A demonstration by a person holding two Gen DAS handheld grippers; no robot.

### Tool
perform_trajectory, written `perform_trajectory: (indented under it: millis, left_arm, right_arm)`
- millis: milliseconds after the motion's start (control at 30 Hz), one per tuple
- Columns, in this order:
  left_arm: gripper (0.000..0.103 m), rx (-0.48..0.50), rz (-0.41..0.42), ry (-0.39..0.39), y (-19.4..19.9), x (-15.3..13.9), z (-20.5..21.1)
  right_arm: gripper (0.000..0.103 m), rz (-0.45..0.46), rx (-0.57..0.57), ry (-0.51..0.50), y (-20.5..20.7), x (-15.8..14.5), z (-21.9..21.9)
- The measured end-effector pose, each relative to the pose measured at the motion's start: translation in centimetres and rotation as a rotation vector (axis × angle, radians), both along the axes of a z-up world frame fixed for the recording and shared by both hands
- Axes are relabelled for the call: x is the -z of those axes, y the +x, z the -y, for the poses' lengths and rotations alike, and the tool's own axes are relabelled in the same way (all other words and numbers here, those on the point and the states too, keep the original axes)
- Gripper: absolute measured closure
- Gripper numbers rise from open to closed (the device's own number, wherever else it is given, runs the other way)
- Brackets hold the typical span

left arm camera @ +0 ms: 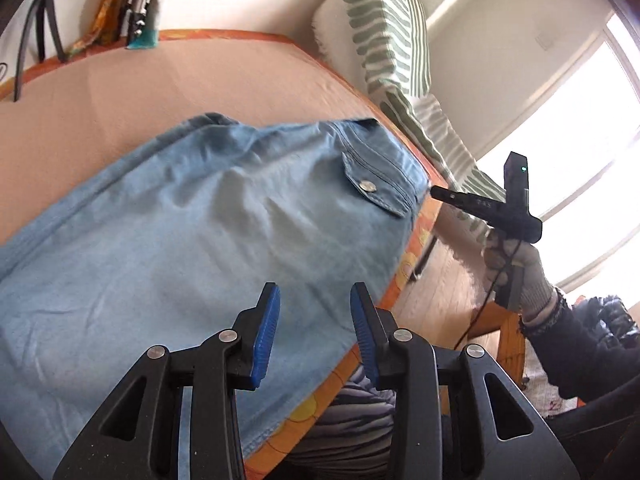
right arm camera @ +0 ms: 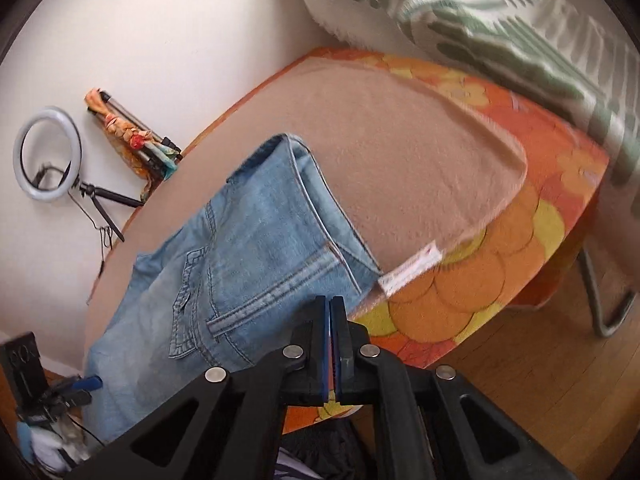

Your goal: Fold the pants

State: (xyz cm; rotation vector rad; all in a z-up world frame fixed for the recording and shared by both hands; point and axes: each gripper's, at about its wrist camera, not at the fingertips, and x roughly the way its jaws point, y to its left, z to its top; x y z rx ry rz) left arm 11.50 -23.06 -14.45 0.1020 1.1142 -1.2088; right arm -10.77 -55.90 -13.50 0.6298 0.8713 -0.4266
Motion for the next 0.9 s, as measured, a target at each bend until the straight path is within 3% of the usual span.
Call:
perform_trajectory:
  millis: [100, 133, 233, 333, 400, 500, 633, 800, 900]
  left_arm:
    - [0.068, -0.084, 0.045, 0.000, 1.3, -0.1, -1.0]
    - [0.068, -0.115, 0.062, 0.000, 1.7, -0.1, -1.4]
    - [0.068, -0.191, 0.098, -0.008, 2.7, 0.0, -3.1]
    - [0.068, -0.255, 0.116, -0.002, 3.5, -0.5, -5.2]
    - [0.068, -0.287, 0.169, 0.014, 4.0, -1.5, -6.8]
    - [0.051, -0.354, 0.253, 0.035, 4.8, -3.3, -10.2]
    - [0.049, -0.512, 0.286, 0.023, 5.7, -4.8, -17.5]
    - [0.049, -0.758, 0.247, 0.068, 6.0, -2.2, -28.2]
    - [0.049, -0.889, 0.166, 0.055, 5.5, 0.7, -33.7]
  right_arm:
    - [0.088, 0.039, -0.116, -0.104, 2.0, -3.2, -1.7]
    - [0.070, 0.055, -0.150, -0.137, 2.9, -4.0, -2.3]
    - [0.065, 0.101, -0.292, -0.203, 6.9, -5.8, -4.7]
    - [0.056, 0.101, -0.478, -0.228, 11.7, -5.7, -7.7]
    - [0.055, 0.084, -0.592, -0.269, 14.9, -5.0, -10.0]
    - [0.054, 0.049, -0.732, -0.258, 19.0, -3.0, -12.6]
    - [0.050, -0.029, -0.839, -0.297, 23.3, -0.4, -15.0]
    - [0.054, -0.071, -0.905, -0.356, 26.4, 1.3, -16.2]
    - [0.070, -0.082, -0.923, -0.323, 27.4, 2.1, -16.0]
